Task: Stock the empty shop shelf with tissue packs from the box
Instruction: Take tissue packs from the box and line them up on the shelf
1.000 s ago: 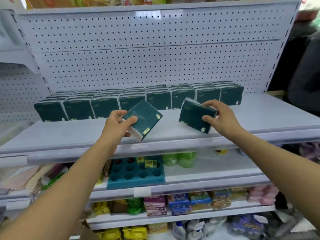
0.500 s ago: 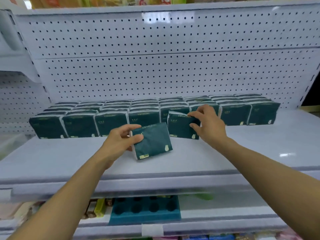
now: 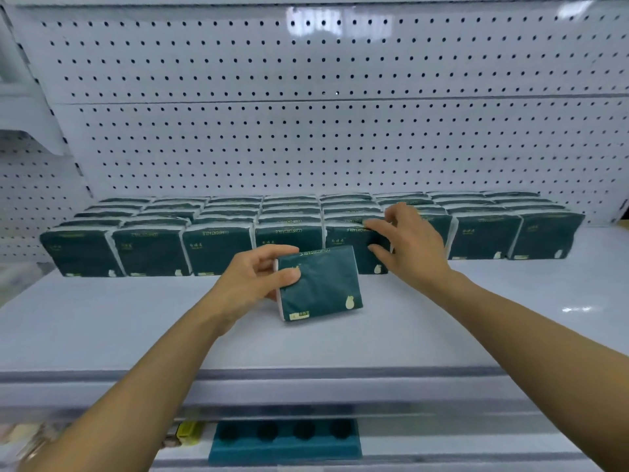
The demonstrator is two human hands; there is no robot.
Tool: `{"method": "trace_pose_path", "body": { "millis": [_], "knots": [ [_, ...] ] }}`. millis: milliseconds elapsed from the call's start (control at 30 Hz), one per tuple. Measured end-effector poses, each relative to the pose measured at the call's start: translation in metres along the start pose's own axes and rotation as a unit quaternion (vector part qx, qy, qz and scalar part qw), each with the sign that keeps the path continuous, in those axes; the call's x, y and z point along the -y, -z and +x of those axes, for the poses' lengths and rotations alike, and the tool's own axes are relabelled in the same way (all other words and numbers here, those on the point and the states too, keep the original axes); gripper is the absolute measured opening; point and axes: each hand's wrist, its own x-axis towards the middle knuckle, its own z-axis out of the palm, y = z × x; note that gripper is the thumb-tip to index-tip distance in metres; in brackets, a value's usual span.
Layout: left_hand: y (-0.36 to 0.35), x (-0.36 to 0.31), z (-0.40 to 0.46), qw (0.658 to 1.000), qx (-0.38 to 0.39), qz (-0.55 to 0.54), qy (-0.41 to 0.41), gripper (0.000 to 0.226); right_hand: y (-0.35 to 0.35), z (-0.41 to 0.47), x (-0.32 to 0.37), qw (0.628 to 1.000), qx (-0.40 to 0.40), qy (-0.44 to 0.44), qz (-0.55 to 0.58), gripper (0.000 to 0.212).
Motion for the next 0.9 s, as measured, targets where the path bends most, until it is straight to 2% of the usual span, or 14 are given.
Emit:
{"method": "trace_pose_path", "body": {
  "millis": [67,100,167,200,267,333,367,400,500,567,667,767,900],
  "knots": [
    [-0.004,-0.002,-0.001,1.000,-0.002,0.002,-0.011,0.035,0.014,0.000,0.003,0.997,-0.034,-0.031,0.062,0.043],
    [-0.006,-0.003,-0.001,1.000,-0.005,0.006,-0.019,0.035,0.025,-0.002,0.007,0.987,-0.021,-0.069,0.140,0.044],
    [-0.013,-0.007,0.002,0.999,-0.010,0.023,-0.037,0.036,0.045,-0.004,0.013,0.927,0.095,-0.133,0.339,0.050],
    [-0.020,-0.010,0.004,0.999,-0.008,0.028,-0.046,0.037,0.051,-0.006,0.016,0.897,0.165,-0.130,0.388,0.055],
    [-0.038,-0.015,0.008,0.997,0.006,0.035,-0.066,0.039,0.056,-0.013,0.015,0.890,0.241,-0.078,0.380,0.062],
    [-0.058,-0.018,0.011,0.992,0.014,0.084,-0.097,0.040,0.057,-0.024,0.005,0.899,0.227,-0.070,0.367,0.054],
    [-0.067,-0.018,0.013,0.982,0.005,0.143,-0.122,0.042,0.060,-0.031,-0.003,0.901,0.212,-0.085,0.369,0.049],
    [-0.073,-0.016,0.016,0.961,-0.019,0.225,-0.158,0.048,0.063,-0.039,-0.013,0.901,0.200,-0.099,0.371,0.046],
    [-0.076,-0.010,0.034,0.855,-0.109,0.431,-0.269,0.072,0.071,-0.060,-0.048,0.909,0.175,-0.130,0.357,0.044],
    [-0.076,-0.002,0.052,0.795,-0.112,0.520,-0.292,0.082,0.073,-0.067,-0.069,0.925,0.152,-0.146,0.315,0.045],
    [-0.082,0.012,0.074,0.709,-0.082,0.640,-0.284,0.095,0.071,-0.068,-0.087,0.953,0.134,-0.160,0.219,0.047],
    [-0.088,0.021,0.084,0.670,-0.084,0.682,-0.282,0.102,0.062,-0.061,-0.091,0.977,0.106,-0.148,0.113,0.050],
    [-0.091,0.024,0.092,0.662,-0.116,0.683,-0.285,0.103,0.045,-0.050,-0.092,0.992,0.074,-0.101,0.031,0.051]
  ]
}}
